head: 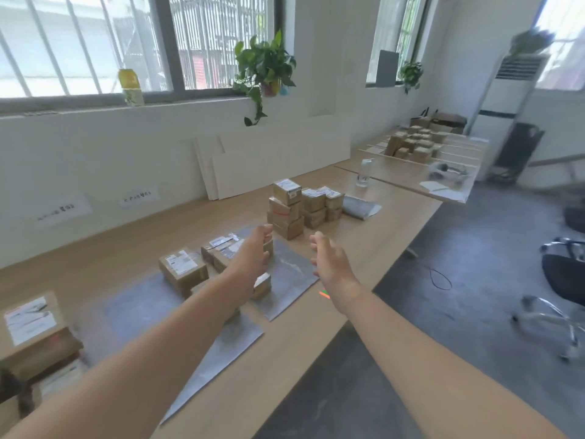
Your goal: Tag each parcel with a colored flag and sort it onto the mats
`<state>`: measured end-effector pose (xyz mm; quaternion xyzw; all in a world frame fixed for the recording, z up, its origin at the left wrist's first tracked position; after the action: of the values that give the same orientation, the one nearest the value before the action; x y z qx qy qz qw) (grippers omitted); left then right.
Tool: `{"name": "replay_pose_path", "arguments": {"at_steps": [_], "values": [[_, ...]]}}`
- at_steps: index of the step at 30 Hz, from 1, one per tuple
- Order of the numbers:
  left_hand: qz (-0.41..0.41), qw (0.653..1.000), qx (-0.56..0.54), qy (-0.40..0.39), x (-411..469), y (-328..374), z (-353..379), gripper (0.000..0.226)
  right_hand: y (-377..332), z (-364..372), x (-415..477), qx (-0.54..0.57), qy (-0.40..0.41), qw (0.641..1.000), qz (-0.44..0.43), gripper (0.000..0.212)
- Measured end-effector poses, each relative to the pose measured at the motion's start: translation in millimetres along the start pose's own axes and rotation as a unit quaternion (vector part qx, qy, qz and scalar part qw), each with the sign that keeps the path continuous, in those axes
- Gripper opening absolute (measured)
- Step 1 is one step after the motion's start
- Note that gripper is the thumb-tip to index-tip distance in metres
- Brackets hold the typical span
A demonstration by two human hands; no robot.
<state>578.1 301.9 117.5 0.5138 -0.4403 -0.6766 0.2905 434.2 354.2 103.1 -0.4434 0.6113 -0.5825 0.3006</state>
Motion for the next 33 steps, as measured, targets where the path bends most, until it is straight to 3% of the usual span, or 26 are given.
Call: {"name": "replay_pose_path", "arguments": {"at_steps": [4, 10, 14, 19, 23, 27, 30, 33], "values": [[0.005, 1.0, -0.012, 0.005, 31.1, 6.4, 64.0, 0.039, 16.9, -60.2, 38.8, -0.011, 0.003, 1.0, 0.006, 0.049], [0.005, 0.999, -0.034, 0.029, 68.1, 15.3, 125.0, 0.065, 47.6, -131.3, 91.8, -0.002, -0.011, 1.0, 0.014, 0.053], [-0.012, 0.998, -0.042, 0.049, 89.8, 18.5, 148.1, 0.063, 67.0, -154.3, 114.3, 0.005, -0.031, 0.999, 0.028, 0.051], [-0.016, 0.997, -0.039, 0.069, 135.8, 20.3, 164.0, 0.043, 86.5, -160.0, 155.9, 0.009, -0.043, 0.998, 0.046, 0.067], [-0.046, 0.993, -0.047, 0.095, 185.1, 20.3, 164.3, 0.045, 112.2, -153.5, 193.0, 0.021, -0.06, 0.996, 0.057, 0.027], [-0.064, 0.991, -0.064, 0.102, 245.6, 32.2, 160.3, 0.043, 135.7, -144.5, 245.5, 0.003, -0.071, 0.995, 0.069, 0.04], [-0.052, 0.99, -0.077, 0.102, 287.7, 46.6, 153.6, 0.025, 151.8, -130.4, 290.1, -0.013, -0.073, 0.995, 0.064, 0.034], [-0.044, 0.99, -0.08, 0.111, 320.8, 59.4, 144.0, 0.03, 162.0, -110.8, 330.3, -0.014, -0.078, 0.995, 0.055, 0.036]]}}
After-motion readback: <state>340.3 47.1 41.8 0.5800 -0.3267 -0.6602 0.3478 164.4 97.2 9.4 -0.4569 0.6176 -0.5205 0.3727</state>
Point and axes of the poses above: each hand's wrist, its own x-axis towards the middle knuckle, its own z-axis out of the palm, y = z × x, the point moved 1 cm from there along x, towards the middle knuckle, and after that the axes turned 13 degrees about -z, right-handed, at the moved point
